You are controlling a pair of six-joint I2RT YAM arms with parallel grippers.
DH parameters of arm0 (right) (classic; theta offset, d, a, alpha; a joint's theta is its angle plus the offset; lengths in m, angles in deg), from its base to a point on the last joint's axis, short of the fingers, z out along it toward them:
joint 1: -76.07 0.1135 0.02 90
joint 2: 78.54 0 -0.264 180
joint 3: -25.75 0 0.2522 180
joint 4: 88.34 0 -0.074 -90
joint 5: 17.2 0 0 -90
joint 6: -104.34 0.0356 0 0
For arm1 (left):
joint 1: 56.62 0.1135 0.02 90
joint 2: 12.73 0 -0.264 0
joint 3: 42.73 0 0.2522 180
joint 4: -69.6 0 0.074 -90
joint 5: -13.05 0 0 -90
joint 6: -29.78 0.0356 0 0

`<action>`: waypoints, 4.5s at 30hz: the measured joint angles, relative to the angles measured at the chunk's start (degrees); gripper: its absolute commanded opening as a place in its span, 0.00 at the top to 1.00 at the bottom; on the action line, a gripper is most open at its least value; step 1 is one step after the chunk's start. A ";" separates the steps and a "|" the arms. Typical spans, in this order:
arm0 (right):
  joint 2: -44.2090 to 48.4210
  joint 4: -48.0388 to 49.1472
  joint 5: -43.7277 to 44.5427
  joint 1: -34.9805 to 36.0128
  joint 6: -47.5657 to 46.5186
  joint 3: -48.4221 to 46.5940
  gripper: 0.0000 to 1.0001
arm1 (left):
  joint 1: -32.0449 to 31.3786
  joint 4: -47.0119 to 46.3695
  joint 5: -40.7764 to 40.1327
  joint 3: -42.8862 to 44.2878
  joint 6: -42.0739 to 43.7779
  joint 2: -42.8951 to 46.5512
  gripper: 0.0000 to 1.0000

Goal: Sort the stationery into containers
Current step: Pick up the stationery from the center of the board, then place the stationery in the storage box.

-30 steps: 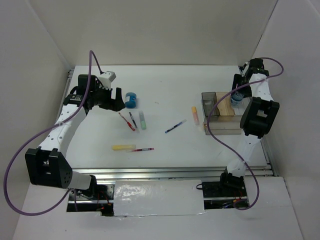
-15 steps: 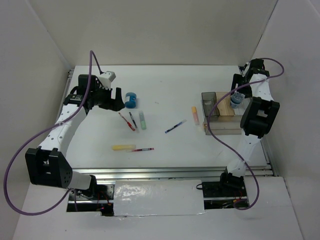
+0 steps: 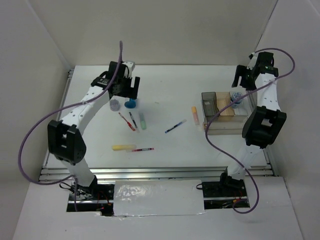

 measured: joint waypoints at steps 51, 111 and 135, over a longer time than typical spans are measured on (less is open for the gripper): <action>12.31 -0.13 -7.15 0.00 -1.99 17.57 0.22 | 2.29 13.07 -3.13 26.64 -5.29 -38.23 0.55; 29.57 2.51 -46.42 42.53 0.59 13.77 0.00 | -11.19 -15.72 61.79 -16.44 9.22 17.42 0.78; 29.62 2.16 -54.69 41.22 5.29 16.39 0.00 | -11.47 -15.26 60.63 -15.39 12.57 17.29 0.78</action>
